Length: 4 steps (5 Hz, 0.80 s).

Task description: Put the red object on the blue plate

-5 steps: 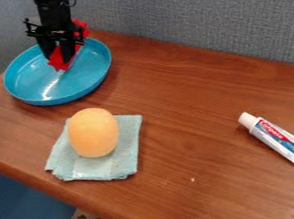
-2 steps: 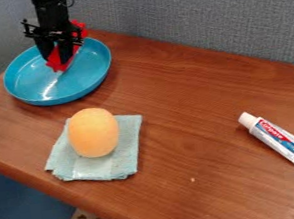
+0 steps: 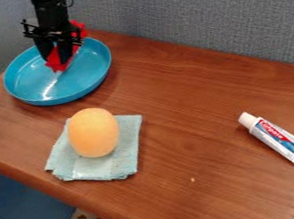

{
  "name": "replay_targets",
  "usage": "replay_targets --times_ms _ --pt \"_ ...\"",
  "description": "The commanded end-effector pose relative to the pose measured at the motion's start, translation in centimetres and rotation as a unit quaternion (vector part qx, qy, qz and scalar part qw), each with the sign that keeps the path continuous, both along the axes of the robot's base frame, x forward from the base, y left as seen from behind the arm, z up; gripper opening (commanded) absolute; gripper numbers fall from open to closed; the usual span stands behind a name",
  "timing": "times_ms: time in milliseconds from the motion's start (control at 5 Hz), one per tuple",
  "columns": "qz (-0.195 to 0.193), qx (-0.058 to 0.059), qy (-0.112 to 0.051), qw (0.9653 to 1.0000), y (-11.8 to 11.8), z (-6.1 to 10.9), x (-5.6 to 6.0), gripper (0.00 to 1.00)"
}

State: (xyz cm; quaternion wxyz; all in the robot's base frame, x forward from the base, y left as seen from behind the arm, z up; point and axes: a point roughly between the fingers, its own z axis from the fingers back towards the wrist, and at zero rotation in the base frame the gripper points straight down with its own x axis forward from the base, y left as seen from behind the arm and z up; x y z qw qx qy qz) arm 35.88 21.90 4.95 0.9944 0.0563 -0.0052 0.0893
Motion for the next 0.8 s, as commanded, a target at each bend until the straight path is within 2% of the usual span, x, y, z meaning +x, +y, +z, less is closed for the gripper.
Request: replay_targets --times_ms 0,600 --pt "0.009 0.017 -0.024 0.9995 1.05 2.45 -0.14 0.00" --pt "0.010 0.014 -0.018 0.9997 0.98 2.25 -0.50 0.00"
